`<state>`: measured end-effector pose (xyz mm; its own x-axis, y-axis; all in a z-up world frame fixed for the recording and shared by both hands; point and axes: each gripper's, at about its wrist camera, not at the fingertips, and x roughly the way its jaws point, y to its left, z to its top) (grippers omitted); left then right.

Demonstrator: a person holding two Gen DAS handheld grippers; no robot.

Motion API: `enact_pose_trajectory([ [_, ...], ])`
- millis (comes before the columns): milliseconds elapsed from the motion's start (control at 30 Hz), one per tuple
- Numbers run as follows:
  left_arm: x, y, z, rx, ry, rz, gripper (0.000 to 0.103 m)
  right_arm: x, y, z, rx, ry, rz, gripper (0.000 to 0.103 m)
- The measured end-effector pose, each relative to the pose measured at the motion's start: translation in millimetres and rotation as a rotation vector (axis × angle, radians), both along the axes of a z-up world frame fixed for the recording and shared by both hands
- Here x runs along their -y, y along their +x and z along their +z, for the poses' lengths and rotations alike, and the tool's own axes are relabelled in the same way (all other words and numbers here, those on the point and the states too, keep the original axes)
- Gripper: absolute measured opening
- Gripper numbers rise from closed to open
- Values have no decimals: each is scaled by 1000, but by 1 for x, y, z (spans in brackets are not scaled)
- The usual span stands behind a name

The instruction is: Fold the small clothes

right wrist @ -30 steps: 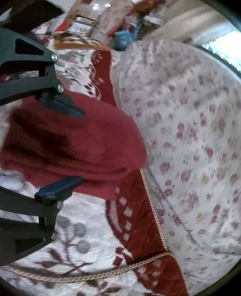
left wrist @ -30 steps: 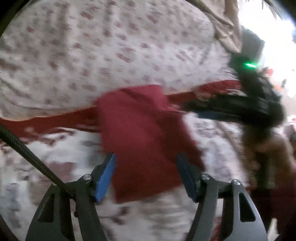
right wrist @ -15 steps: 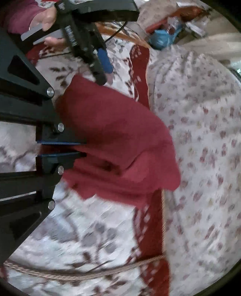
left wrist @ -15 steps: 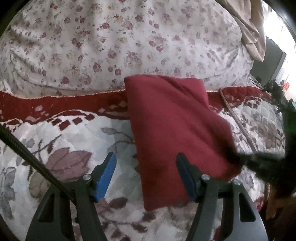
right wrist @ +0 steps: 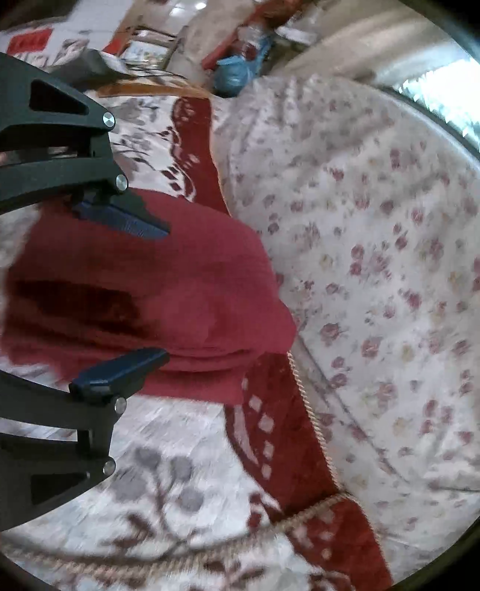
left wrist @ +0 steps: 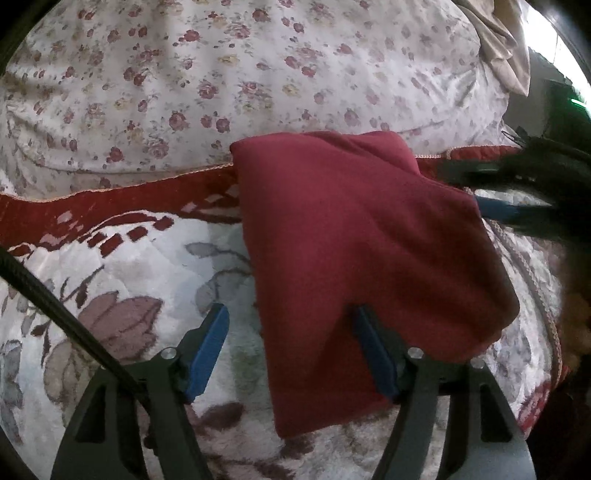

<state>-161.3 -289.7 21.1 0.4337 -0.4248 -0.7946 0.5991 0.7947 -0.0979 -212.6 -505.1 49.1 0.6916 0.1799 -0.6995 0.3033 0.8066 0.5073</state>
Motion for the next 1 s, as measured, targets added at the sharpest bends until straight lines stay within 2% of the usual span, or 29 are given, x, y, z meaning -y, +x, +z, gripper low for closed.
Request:
enact_pose_trajectory([
  [67, -1, 0, 1, 3, -1, -1, 71, 4, 23, -19, -60, -5, -11, 64],
  [100, -2, -1, 2, 6, -3, -1, 71, 6, 30, -27, -67, 17, -23, 44],
  [167, -6, -4, 9, 22, -5, 1, 71, 8, 30, -27, -31, 34, -35, 27],
  [200, -9, -6, 13, 38, -11, 1, 73, 7, 23, -20, 1, 0, -29, 18],
  [233, -10, -8, 17, 53, -18, 1, 76, 3, 14, -13, 25, -61, -14, 17],
  [300, -12, -8, 21, 77, -44, 7, 86, 0, 2, -8, 11, -146, -18, 16],
  [333, -10, -6, 21, 73, -50, 10, 86, 2, -4, -11, -4, -163, -27, 16],
  [433, -6, 3, 8, 17, -36, 23, 86, 8, -4, -28, -33, -156, -47, 16],
  [500, -7, 6, 2, -6, -36, 41, 86, 11, -4, -26, -12, -128, -51, 19],
  [533, -8, 7, 1, -8, -33, 47, 86, 11, -6, -20, 9, -113, -49, 23],
  [600, -9, 7, 2, 4, -27, 53, 86, 9, -13, -5, 29, -133, -70, 43],
  [633, -10, 7, 2, 6, -27, 57, 86, 7, -20, 5, 40, -166, -88, 45],
  [700, -9, 7, 1, -1, -30, 55, 86, -4, -29, 20, 76, -199, -67, 45],
  [800, -6, 5, -1, 11, -20, 54, 86, -29, -29, 29, 94, -219, 34, 45],
  [933, -5, 5, -2, 16, -16, 52, 86, -50, -14, 15, 56, -287, 108, 45],
  [967, -5, 5, -3, 13, -16, 51, 86, -50, -11, 8, 36, -303, 99, 43],
  [1000, -5, 5, -3, 10, -17, 49, 86, -48, -9, 2, 11, -326, 84, 35],
])
